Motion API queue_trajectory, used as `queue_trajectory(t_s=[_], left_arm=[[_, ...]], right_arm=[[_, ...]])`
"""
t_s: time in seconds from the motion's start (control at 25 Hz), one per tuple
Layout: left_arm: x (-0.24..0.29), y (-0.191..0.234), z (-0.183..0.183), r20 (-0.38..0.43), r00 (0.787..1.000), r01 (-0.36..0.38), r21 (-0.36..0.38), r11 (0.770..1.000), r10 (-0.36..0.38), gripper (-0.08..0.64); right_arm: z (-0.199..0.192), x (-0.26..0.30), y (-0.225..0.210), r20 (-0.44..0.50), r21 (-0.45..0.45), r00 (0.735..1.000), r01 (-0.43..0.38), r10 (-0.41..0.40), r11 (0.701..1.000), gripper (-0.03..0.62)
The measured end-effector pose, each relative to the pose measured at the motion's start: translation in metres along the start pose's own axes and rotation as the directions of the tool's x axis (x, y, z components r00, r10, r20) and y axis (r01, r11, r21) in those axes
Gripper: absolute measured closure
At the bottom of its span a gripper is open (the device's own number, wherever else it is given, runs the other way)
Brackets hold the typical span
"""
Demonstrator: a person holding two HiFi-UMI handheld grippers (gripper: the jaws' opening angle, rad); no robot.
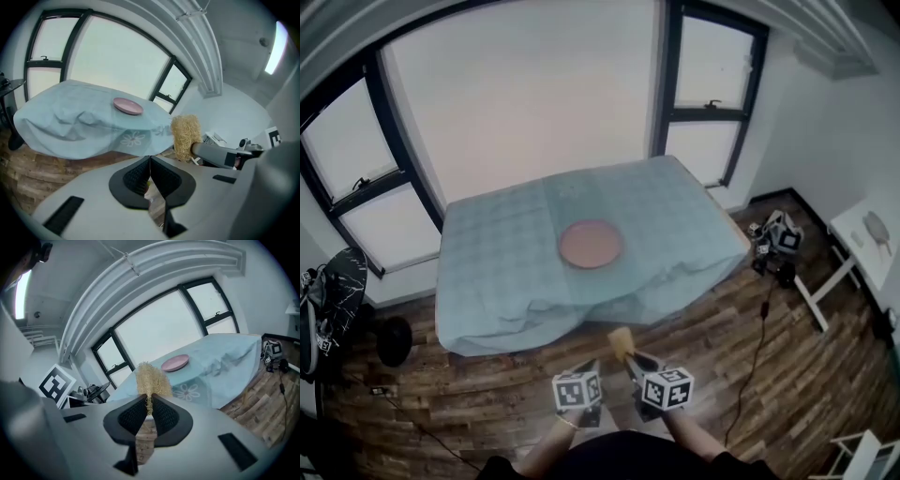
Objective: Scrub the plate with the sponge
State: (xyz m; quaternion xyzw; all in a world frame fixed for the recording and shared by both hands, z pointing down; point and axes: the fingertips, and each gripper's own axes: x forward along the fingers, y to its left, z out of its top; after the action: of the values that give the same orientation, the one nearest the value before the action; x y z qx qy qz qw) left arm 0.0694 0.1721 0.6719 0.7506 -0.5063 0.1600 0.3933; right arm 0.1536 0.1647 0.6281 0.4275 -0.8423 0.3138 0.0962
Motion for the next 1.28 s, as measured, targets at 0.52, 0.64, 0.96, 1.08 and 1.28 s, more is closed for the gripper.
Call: queue_trajectory(t_s=[0.52,0.64,0.96,1.08,1.28], left_arm=[[0.028,0.035,0.034,-0.030,0.999,0.029,0.009,1.000,-0.029,0.552],[0.036,0.048,0.047,-0.037,0.999,0.032,0.010,0.999,-0.032,0.552],[0.058,0.075,0.094,-0.043,0.998,0.050,0.030,0.998,-0.049,0.552],[0.062,0.084,0.110,-0.040,0.998,0.052,0.026,0.998,-0.051,0.552],[0.069,0.097,0.129,-0.045,0.997,0.064,0.030,0.997,-0.063,0.552]], right_arm=[[0.023,0.047,-0.012,0.026,0.103,0.997,0.075,-0.078,0.992,0.557],[0.028,0.061,-0.012,0.028,0.111,0.997,0.071,-0.074,0.991,0.557],[0.054,0.104,-0.007,0.018,0.117,0.998,0.061,-0.064,0.991,0.557],[0.062,0.117,-0.002,0.013,0.116,0.999,0.048,-0.050,0.992,0.557],[0.071,0.137,-0.002,0.007,0.119,0.998,0.065,-0.066,0.991,0.557]])
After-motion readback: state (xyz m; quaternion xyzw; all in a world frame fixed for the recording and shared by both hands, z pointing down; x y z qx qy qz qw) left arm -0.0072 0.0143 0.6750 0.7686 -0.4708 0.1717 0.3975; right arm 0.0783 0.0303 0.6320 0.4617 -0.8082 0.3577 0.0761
